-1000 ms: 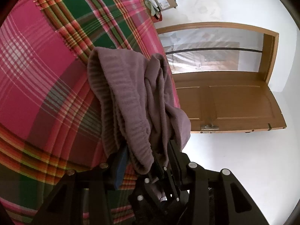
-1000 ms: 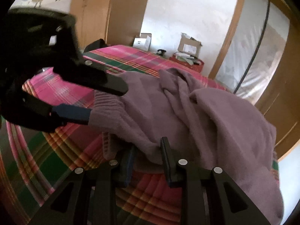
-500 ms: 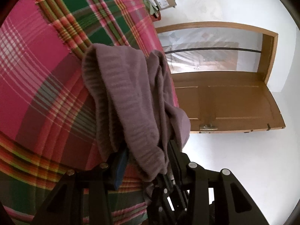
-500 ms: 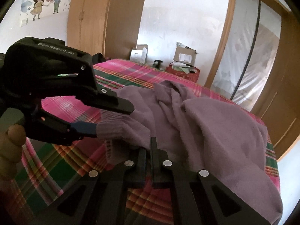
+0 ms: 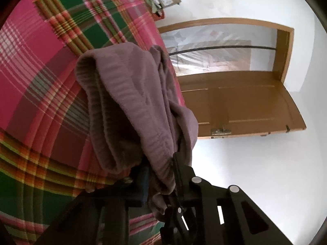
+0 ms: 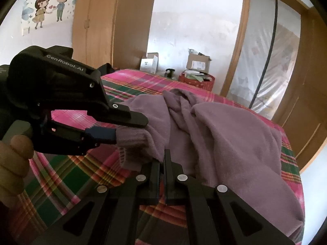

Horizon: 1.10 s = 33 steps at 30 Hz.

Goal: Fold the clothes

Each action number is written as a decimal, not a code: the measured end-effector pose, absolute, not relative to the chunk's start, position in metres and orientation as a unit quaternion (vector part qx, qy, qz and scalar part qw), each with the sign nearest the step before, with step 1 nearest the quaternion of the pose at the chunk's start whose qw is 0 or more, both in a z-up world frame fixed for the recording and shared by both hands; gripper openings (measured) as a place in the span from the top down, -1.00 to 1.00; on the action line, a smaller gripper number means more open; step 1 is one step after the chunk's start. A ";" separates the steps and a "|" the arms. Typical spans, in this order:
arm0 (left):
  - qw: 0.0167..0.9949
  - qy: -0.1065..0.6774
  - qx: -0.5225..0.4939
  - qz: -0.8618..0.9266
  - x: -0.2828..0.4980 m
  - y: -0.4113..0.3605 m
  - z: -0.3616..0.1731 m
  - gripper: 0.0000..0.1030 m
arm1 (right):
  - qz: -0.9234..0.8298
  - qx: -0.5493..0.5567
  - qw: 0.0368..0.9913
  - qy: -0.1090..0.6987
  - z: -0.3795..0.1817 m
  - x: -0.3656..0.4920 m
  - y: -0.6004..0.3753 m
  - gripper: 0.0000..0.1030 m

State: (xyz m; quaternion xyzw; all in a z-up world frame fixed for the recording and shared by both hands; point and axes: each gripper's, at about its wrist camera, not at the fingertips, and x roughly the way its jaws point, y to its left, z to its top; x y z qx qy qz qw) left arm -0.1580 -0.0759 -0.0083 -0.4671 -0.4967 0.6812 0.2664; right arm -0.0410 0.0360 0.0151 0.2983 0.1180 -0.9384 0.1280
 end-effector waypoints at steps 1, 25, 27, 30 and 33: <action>0.271 -0.492 -0.465 0.684 -0.156 -0.075 -0.006 0.65 | -0.939 0.298 0.129 0.117 0.016 -0.039 0.037 0.94; 0.312 -0.423 -0.462 0.715 -0.095 -0.071 0.014 0.69 | -0.946 0.271 0.140 0.111 0.032 0.039 0.047 0.94; 0.314 -0.421 -0.462 0.715 -0.090 -0.072 0.014 0.69 | -0.945 0.273 0.141 0.110 0.030 0.044 0.046 0.94; 0.318 -0.413 -0.462 0.718 -0.081 -0.074 0.014 0.69 | -0.945 0.273 0.145 0.109 0.030 0.054 0.045 0.94; 0.317 -0.407 -0.463 0.721 -0.073 -0.076 0.013 0.69 | -0.943 0.275 0.150 0.110 0.029 0.060 0.042 0.94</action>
